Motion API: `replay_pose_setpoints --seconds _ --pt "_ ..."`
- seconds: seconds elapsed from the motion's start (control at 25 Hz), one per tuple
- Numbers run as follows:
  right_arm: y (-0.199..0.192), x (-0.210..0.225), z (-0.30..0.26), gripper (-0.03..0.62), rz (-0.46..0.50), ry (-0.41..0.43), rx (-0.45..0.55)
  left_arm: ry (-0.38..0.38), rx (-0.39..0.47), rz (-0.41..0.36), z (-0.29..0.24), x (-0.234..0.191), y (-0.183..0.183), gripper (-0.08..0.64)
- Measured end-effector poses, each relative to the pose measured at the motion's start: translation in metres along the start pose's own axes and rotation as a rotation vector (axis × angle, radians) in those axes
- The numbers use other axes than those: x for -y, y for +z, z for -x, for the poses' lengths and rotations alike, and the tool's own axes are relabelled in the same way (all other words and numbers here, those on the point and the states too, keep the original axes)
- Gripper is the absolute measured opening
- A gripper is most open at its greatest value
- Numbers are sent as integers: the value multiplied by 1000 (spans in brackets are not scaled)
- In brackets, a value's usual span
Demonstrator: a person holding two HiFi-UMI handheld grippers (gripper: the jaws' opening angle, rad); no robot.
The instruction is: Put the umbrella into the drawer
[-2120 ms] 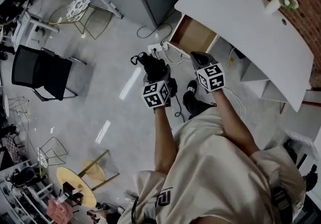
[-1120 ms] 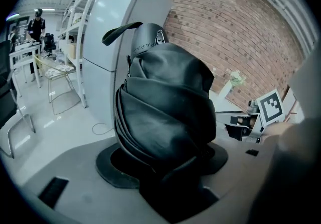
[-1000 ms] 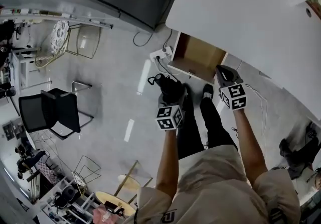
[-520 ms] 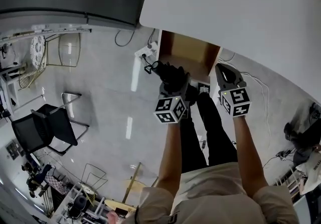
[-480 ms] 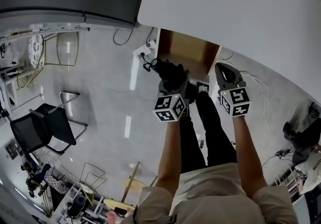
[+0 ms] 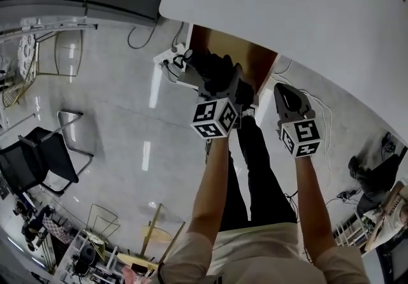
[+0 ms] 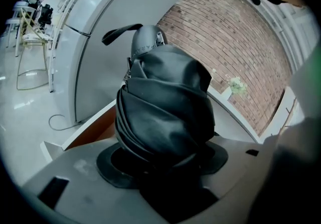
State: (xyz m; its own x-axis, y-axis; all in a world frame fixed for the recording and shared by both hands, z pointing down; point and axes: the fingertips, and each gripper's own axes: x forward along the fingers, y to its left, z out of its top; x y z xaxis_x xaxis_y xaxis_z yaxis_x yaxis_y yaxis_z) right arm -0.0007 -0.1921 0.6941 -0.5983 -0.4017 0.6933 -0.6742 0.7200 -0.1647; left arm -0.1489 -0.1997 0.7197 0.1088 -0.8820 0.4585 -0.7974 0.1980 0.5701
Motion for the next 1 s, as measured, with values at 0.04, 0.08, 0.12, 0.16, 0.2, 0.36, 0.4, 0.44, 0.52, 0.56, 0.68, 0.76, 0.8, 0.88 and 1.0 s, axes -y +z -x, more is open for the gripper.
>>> replay_pose_setpoints --seconds 0.04,0.08,0.12,0.16,0.2,0.36,0.4,0.44,0.52,0.56,0.68,0.76,0.8,0.88,1.0 --pt "-3 0 0 67 15 -4 -5 6 1 -1 -5 -1 0 265" --pt "-5 -1 0 67 29 -9 -8 8 -1 4 -11 -2 -1 265" --pt "-8 -1 1 67 39 -13 -11 7 -5 12 -15 -2 -1 265" --pt "-11 -1 1 67 45 -17 -14 4 -8 24 -19 -2 -1 265" --pt "-13 -1 1 67 45 -20 -16 -3 -6 39 -22 -2 1 265" --pt "-20 -3 0 67 36 -25 -17 -22 33 122 -32 -7 10 265" --pt "-22 -3 1 67 37 -28 -18 -14 26 138 -37 -10 7 265" --pt "-24 -2 2 67 38 -32 -20 -4 13 145 -42 -13 2 265" --pt "-28 -2 7 67 32 -44 -23 9 -16 138 -51 -18 -10 265" --pt "-29 -1 8 67 26 -50 -25 13 -29 135 -55 -20 -16 265" --pt "-32 0 11 67 6 -63 -26 20 -63 172 -69 -29 -31 265" --pt "-33 1 11 67 -7 -71 -25 26 -89 217 -81 -35 -39 265" --pt "-34 2 11 67 -12 -75 -24 30 -101 233 -86 -38 -44 265" --pt "-36 2 12 67 -21 -86 -25 36 -124 251 -95 -42 -51 265" --pt "-38 2 14 67 -45 -95 -23 66 -149 280 -103 -51 -57 265"
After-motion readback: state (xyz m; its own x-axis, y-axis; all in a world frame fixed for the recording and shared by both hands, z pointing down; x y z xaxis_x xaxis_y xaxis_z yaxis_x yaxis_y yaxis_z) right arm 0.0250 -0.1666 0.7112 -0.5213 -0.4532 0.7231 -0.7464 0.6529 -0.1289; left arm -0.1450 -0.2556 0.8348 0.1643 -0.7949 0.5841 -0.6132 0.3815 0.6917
